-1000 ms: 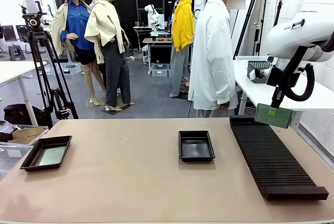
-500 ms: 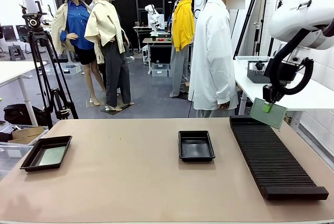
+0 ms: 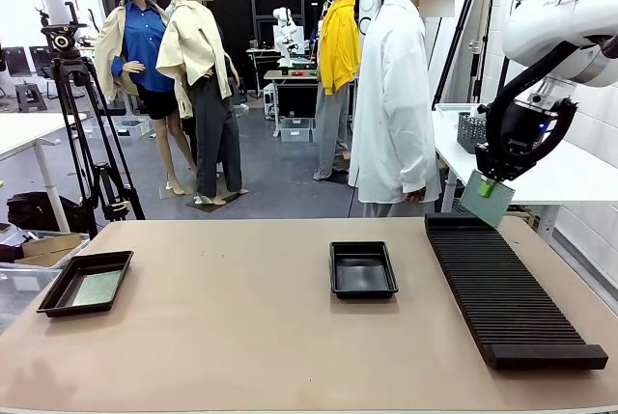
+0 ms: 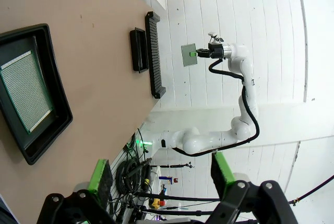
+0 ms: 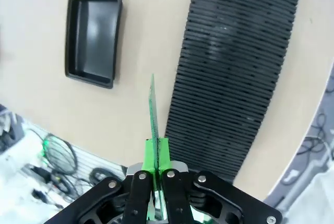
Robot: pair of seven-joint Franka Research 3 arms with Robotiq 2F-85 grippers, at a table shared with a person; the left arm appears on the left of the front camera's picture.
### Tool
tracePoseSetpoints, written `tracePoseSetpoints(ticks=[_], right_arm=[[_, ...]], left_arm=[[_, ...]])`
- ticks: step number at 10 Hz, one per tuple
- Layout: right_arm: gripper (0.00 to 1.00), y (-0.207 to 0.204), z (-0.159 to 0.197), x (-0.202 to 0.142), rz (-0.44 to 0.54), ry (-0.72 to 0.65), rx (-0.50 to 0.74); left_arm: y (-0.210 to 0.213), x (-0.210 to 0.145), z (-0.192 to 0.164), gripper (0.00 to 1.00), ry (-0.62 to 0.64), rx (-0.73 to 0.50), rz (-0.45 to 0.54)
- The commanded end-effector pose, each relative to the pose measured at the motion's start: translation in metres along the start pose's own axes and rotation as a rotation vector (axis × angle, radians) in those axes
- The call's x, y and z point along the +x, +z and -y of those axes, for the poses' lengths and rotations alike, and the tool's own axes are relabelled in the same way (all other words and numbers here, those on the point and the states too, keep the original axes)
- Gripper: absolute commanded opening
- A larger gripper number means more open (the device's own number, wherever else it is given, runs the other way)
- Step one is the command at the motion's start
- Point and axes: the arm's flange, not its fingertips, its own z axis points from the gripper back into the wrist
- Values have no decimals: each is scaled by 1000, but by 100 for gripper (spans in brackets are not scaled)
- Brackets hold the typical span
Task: Inspect and transfer BCBs to ESD trays.
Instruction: Pick up the Blank PCB from the PCB Rack and place it in the right ESD tray.
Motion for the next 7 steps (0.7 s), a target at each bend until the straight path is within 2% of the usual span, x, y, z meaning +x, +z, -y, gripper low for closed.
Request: tracePoseSetpoints(ticks=[1,4,7], right_arm=[[0,-7,-5,-1,59,-143,82],[0,-14,-10,2,156,-207,198],[0,-33,-26,15,155,-204,303]], left_arm=[[0,0,2,100,-4,1,0],[0,0,2,100,-4,1,0],[0,0,2,100,-4,1,0]])
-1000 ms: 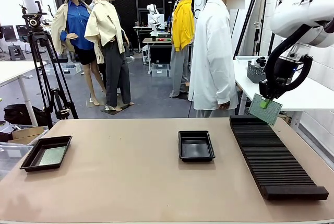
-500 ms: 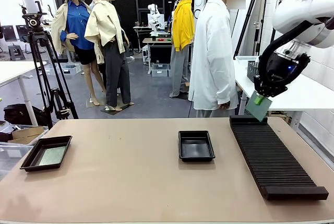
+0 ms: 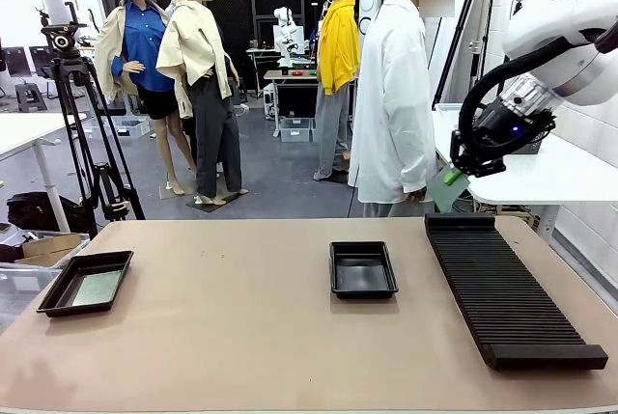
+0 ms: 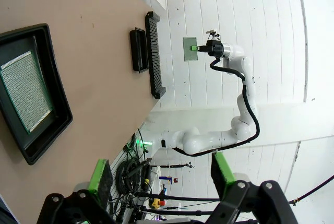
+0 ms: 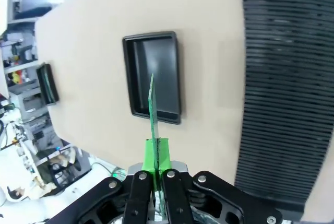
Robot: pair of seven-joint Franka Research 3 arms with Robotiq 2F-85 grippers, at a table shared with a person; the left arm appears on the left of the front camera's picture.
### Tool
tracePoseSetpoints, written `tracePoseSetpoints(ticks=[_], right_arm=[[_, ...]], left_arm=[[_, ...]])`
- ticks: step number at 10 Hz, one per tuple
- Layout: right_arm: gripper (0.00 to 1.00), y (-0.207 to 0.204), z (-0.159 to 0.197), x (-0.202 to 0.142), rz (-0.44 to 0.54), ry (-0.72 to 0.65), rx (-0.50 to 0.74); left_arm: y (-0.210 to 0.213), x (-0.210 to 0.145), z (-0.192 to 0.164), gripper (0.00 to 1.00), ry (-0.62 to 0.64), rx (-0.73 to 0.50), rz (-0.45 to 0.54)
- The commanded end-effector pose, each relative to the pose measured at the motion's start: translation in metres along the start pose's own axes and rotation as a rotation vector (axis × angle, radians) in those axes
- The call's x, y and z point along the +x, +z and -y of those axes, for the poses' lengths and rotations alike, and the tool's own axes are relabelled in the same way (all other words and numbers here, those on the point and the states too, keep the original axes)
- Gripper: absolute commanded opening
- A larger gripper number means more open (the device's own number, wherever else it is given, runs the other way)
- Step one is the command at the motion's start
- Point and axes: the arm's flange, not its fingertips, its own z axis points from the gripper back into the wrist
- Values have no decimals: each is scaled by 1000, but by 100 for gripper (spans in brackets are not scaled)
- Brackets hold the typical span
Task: Inspect and transfer BCBs to ESD trays.
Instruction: Pick up the Blank PCB from the PCB Rack and place it in the right ESD tray.
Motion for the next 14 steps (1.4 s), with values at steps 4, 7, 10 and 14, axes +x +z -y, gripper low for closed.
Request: tracePoseSetpoints(ticks=[4,7,10,14], right_arm=[[0,-66,-22,5,-6,-5,127],[0,-110,-38,10,33,-36,119],[0,-148,-44,13,76,-41,143],[0,-187,-44,12,47,-44,116]], left_arm=[[0,0,2,100,-4,0,1],[0,0,2,100,-4,0,1],[0,0,2,100,-4,0,1],[0,0,2,100,-4,0,1]])
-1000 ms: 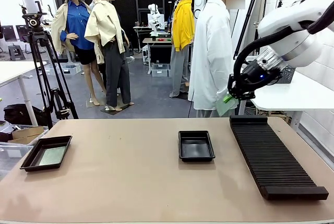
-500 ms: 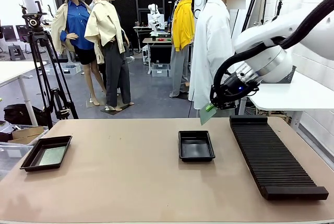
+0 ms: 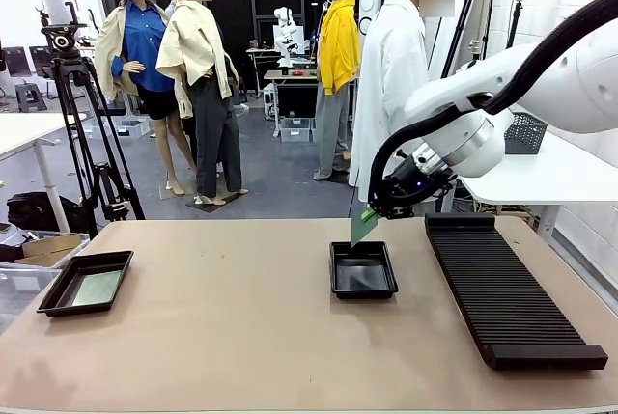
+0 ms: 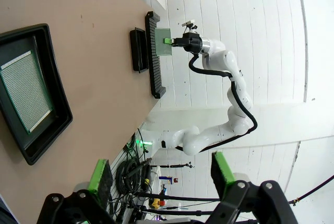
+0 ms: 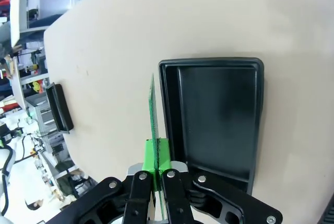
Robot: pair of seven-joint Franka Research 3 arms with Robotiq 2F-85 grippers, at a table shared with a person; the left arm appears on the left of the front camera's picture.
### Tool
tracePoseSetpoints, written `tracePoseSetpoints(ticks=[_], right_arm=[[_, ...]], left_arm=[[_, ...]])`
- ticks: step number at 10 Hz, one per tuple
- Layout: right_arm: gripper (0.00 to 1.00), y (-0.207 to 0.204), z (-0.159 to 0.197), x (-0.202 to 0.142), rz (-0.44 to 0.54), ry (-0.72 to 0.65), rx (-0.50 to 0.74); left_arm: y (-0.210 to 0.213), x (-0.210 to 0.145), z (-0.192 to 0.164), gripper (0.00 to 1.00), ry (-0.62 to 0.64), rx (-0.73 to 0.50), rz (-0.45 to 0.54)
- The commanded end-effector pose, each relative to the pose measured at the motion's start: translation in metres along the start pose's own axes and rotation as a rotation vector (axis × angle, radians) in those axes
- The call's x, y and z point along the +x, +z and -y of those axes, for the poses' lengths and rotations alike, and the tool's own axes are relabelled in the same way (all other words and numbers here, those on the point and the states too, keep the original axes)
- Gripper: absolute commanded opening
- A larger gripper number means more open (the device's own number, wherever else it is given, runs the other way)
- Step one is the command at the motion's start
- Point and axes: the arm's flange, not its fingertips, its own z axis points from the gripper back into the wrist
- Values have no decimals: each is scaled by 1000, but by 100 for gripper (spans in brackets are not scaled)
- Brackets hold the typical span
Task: Inspect and transfer BCBs to ESD trays.
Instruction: Pick up the Blank PCB from the PCB Rack and place it in the right ESD tray.
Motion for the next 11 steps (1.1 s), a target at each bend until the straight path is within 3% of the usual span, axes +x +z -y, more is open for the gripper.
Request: tracePoseSetpoints(ticks=[1,4,11], right_arm=[[0,-14,3,-1,-3,16,1],[0,-34,11,-3,-57,10,-23],[0,-61,26,0,-68,22,-43]], left_arm=[[0,0,2,100,-4,0,1],[0,0,2,100,-4,0,1],[0,0,2,100,-4,0,1]])
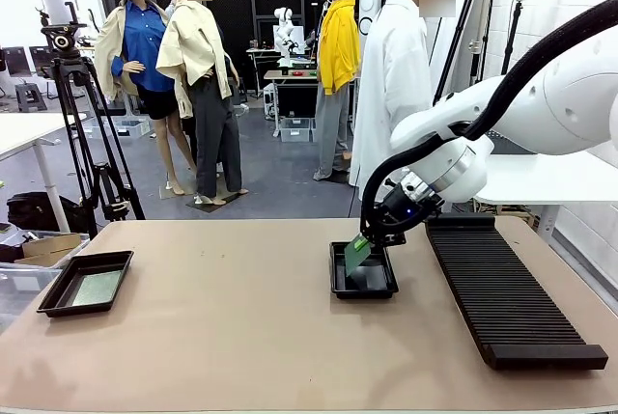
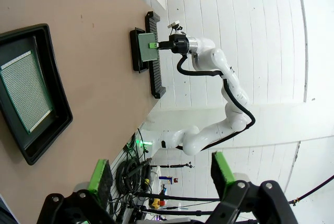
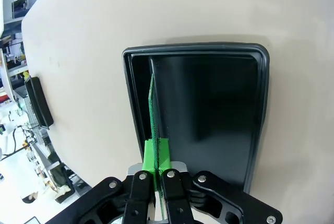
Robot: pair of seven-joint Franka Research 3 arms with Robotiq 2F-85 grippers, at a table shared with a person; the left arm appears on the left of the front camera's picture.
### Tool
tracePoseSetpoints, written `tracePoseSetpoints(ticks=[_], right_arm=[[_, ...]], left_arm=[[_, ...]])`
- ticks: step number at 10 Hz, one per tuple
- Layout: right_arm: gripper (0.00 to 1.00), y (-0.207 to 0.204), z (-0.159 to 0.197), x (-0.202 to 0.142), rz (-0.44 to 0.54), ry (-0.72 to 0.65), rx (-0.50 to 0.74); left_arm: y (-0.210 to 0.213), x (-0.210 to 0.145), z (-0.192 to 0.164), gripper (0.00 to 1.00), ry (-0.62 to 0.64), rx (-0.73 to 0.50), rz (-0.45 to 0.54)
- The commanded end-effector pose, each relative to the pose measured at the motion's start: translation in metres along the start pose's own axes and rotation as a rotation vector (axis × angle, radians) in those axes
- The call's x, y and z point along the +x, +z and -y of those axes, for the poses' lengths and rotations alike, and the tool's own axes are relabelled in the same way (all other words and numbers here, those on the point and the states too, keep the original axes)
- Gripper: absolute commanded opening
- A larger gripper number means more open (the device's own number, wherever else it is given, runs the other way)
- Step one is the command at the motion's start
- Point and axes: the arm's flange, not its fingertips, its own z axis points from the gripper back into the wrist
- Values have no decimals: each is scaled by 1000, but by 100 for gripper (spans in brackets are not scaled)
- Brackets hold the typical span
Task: Inspect and transfer BCBs to ESD trays.
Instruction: Pick up the Blank PCB from the PCB Rack and place it in the right ESD tray.
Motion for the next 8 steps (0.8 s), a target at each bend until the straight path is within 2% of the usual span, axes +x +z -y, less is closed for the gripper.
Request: tracePoseSetpoints(ticks=[1,8], right_arm=[[0,-9,-1,6,11,27,-14],[0,-6,2,1,-6,3,0]], left_arm=[[0,0,2,100,-4,1,1],[0,0,2,100,-4,1,1]])
